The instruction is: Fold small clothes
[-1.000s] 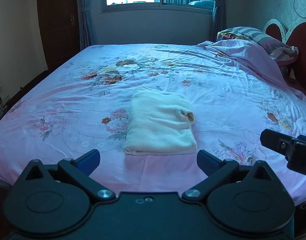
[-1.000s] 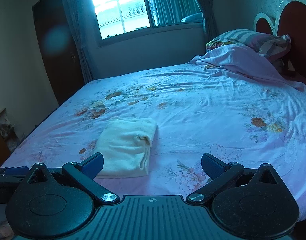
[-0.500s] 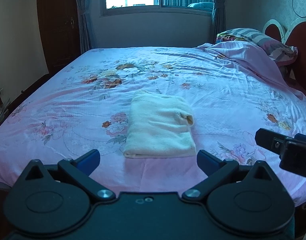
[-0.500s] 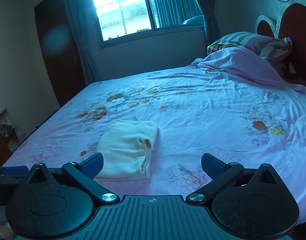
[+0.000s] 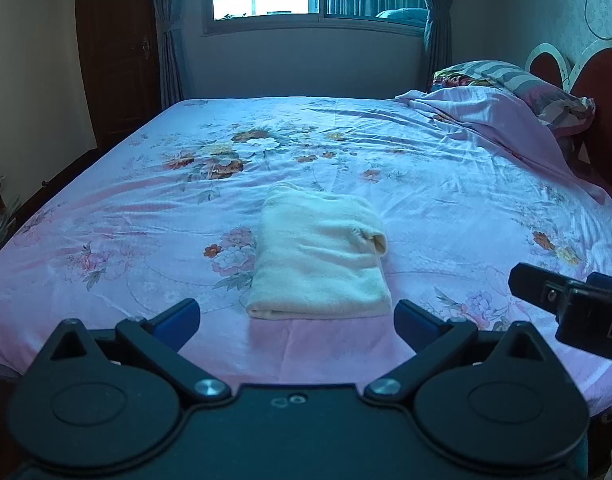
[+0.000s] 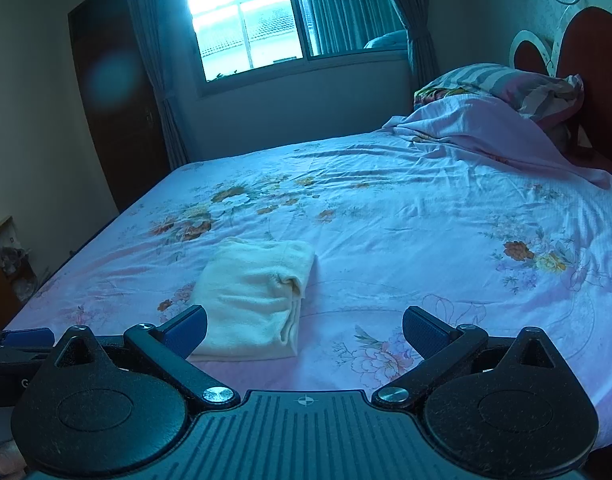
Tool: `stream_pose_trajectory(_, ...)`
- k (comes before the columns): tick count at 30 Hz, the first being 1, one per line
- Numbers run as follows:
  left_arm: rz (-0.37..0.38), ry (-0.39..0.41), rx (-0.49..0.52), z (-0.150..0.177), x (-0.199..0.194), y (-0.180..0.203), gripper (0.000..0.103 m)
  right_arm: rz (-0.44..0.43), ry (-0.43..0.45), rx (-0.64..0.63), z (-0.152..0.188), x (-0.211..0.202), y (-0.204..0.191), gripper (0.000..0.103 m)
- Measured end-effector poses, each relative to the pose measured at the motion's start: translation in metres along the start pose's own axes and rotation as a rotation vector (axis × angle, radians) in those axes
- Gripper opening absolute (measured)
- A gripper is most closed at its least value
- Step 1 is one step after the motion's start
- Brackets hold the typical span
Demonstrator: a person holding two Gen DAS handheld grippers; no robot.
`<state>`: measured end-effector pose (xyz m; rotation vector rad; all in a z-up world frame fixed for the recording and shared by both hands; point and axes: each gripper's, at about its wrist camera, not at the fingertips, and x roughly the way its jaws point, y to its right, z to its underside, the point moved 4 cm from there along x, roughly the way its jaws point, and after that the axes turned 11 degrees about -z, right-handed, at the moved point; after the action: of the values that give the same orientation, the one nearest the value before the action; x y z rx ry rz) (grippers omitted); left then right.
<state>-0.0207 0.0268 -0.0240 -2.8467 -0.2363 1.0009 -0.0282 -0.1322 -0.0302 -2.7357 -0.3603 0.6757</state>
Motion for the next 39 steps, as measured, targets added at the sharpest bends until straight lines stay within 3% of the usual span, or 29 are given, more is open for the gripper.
stream_pose_trajectory(39,-0.013,-0.006,-0.023,0.0001,0.0037,-0.0032,0.101,0.031,-0.021,-0.029,0.0071,0.0080,0.0021,0.103)
